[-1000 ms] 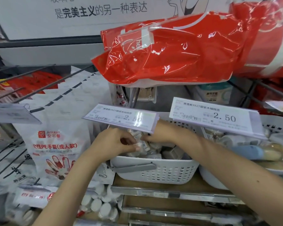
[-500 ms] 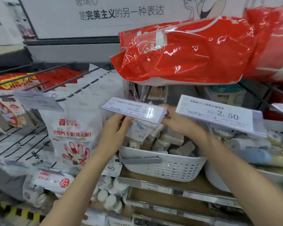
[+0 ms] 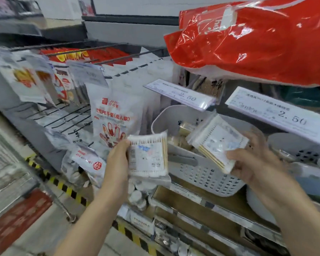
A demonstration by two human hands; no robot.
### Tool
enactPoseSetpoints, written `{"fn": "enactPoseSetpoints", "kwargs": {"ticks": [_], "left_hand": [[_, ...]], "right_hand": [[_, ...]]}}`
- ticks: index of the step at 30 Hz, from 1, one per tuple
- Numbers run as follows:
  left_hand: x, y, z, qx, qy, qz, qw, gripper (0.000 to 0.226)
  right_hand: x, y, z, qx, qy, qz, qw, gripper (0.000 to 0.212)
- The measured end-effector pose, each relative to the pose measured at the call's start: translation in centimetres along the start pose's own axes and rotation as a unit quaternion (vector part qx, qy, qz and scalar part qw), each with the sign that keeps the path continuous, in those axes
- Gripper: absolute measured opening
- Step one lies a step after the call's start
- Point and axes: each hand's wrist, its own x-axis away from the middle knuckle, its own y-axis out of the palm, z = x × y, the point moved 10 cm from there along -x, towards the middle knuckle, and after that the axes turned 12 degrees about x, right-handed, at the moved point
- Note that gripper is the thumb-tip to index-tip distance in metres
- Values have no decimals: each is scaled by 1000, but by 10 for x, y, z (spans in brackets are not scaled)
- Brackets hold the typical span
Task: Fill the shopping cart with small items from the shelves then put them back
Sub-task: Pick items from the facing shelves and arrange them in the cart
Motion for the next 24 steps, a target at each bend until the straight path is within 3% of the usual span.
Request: {"fn": "enactPoseSetpoints", "kwargs": {"ticks": [8, 13, 16, 24], "left_hand": [[39, -133, 0, 60, -28, 142, 988, 30], [58, -235, 19, 105, -36, 223, 968, 27], [68, -305, 35, 140, -28, 261, 955, 22], [102, -496, 76, 198, 17, 381, 903, 30]], "right_hand": [[28, 101, 37, -5, 95, -91, 991, 48], [25, 225, 74, 3, 143, -210, 967, 54], [25, 307, 92, -6, 155, -254, 955, 33], [43, 508, 146, 5, 207, -315, 926, 20]]}}
